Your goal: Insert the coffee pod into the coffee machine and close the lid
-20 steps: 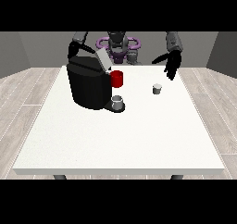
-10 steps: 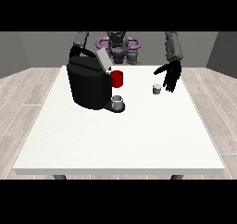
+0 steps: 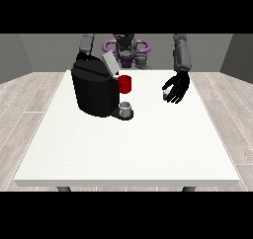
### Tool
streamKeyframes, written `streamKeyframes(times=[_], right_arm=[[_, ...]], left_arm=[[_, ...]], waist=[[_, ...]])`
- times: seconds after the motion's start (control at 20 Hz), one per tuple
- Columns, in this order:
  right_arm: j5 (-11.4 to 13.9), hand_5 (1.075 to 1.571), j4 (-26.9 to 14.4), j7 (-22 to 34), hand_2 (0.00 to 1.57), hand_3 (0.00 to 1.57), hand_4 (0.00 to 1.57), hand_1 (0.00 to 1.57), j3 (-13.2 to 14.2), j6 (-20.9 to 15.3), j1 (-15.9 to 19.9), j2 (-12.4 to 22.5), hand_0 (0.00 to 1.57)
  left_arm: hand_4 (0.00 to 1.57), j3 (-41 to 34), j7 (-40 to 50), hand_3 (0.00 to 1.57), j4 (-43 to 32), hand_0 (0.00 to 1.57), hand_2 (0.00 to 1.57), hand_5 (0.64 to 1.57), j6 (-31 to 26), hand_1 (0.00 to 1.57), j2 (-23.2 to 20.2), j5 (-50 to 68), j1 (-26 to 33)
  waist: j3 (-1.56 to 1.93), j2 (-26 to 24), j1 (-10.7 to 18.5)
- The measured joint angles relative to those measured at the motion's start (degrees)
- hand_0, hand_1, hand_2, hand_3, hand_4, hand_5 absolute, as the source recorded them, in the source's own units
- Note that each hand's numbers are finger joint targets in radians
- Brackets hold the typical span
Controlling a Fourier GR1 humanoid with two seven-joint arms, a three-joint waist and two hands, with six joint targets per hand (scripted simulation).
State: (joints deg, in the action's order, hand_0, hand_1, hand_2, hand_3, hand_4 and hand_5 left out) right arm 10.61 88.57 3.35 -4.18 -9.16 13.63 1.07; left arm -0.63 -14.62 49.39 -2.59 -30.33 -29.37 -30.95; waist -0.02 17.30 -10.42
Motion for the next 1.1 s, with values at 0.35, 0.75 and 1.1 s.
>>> streamKeyframes(times=[0.35, 0.75, 1.1], right_arm=[[-0.2, 1.571, -4.4, -1.6, 0.00, 0.00, 0.00, 0.00, 0.8, 0.4, 1.5, 0.0, 0.00], [-1.0, 1.571, -8.5, -4.3, 0.00, 0.00, 0.00, 0.00, 1.5, 1.2, 1.9, -0.2, 0.00], [-2.2, 1.571, -12.3, -4.4, 0.00, 0.00, 0.00, 0.00, 3.2, 1.5, 1.7, 0.2, 0.00]], left_arm=[[0.34, 4.3, -0.5, 0.88, -2.8, 0.87, 1.02, 1.571, 2.5, 0.87, -0.1, -7.9, -1.8], [0.40, 6.9, -0.5, 0.87, -7.9, 0.79, 0.98, 1.571, 0.9, 0.79, -0.6, -14.2, -4.2], [0.50, 6.8, -1.9, 1.24, -11.2, 1.28, 1.31, 1.571, 0.6, 1.28, 2.2, -16.8, -5.7]], waist=[[0.02, -0.3, 0.8], [0.08, -0.7, 0.7], [0.02, -3.6, 1.6]])
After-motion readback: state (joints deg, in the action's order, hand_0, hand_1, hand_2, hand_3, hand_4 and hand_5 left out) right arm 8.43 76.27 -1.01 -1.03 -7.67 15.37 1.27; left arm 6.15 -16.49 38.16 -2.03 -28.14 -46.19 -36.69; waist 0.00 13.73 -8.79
